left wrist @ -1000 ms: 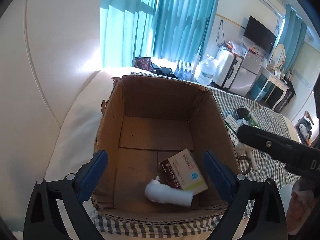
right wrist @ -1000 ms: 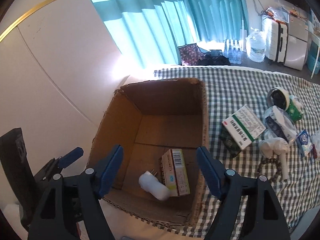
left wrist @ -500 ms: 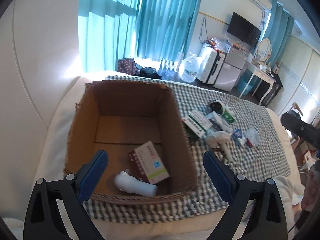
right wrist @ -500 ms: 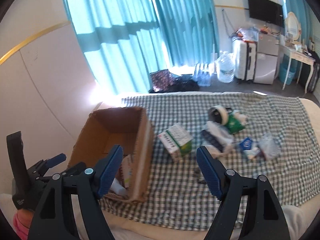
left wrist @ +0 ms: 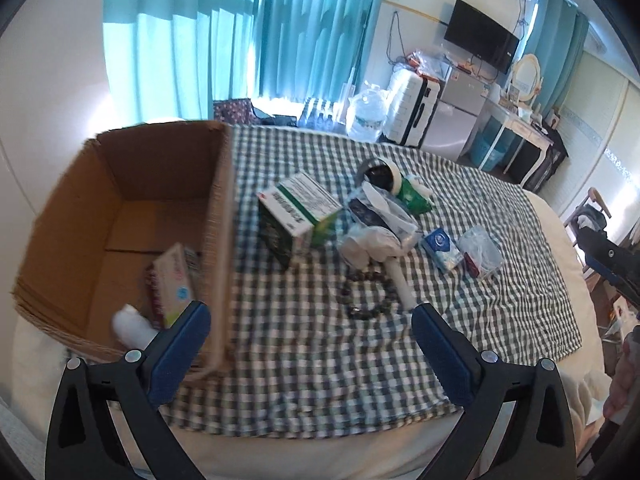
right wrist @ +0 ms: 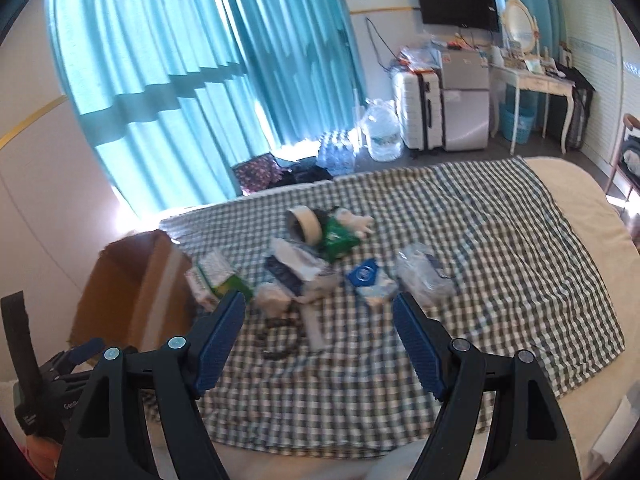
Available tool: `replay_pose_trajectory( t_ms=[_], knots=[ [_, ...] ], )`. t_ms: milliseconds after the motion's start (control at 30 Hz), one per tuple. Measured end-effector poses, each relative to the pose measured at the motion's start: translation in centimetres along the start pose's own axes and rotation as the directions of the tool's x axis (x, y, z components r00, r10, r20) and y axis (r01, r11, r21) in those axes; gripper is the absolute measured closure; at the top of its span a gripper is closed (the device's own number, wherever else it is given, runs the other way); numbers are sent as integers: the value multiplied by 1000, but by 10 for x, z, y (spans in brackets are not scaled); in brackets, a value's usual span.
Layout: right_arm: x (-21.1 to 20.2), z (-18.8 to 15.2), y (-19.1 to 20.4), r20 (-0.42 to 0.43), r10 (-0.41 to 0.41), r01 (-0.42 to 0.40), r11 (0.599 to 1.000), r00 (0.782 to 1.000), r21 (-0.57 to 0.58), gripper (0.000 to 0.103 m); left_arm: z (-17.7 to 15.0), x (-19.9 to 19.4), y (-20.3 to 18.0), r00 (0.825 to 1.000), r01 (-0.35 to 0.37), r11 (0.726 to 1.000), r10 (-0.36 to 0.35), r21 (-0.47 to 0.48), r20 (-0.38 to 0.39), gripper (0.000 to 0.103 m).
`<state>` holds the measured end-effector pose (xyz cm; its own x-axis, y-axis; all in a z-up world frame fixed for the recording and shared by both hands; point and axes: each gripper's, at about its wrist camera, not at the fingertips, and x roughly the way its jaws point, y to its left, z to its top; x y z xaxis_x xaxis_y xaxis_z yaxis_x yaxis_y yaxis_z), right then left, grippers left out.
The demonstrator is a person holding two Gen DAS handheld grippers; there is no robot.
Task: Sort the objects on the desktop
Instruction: 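Move both tools back over the items on the blanket, then grasp the clear floss container with the right tool while the left tool grasps the blue Vinda tissue pack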
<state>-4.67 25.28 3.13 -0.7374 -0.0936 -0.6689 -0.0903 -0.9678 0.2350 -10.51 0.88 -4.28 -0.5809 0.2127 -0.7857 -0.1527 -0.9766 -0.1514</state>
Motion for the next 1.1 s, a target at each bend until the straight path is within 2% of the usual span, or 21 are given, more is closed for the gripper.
replay_pose_trajectory(
  t_ms=[133,300,367,633,767,800,867,1033,1100],
  knots=[
    [32,1,-39,-42,13,-11,999,999,35,27,4,33,-19,999,2,995,-6,-97,-45,0],
    [83,0,-72,-82,-83,83,997,993,-9,27,7,69,-41,998,-48,987,40,-155,-55,0],
    [105,0,-89,-100,-109,107,994,989,-21,27,7,82,-52,997,-49,988,39,-149,-66,0],
    [193,9,-126,-197,-89,88,996,976,-13,27,-1,142,-102,987,-84,995,76,-47,-143,0],
    [215,9,-131,-206,-167,151,985,964,-89,27,-5,170,-115,977,-75,997,68,-29,-204,0],
    [220,8,-133,-216,-166,149,984,962,-94,27,-5,177,-118,974,-84,996,79,-14,-211,0],
    [229,5,-138,-243,-108,96,993,964,-62,27,-4,186,-122,973,-94,996,91,-2,-214,0],
    [244,-7,-139,-314,-120,99,992,942,-83,27,4,196,-124,969,-102,994,91,-38,-230,0],
    [242,-7,-144,-312,-102,90,995,945,-51,34,8,195,-131,972,-93,996,87,-16,-219,0]
  ],
)
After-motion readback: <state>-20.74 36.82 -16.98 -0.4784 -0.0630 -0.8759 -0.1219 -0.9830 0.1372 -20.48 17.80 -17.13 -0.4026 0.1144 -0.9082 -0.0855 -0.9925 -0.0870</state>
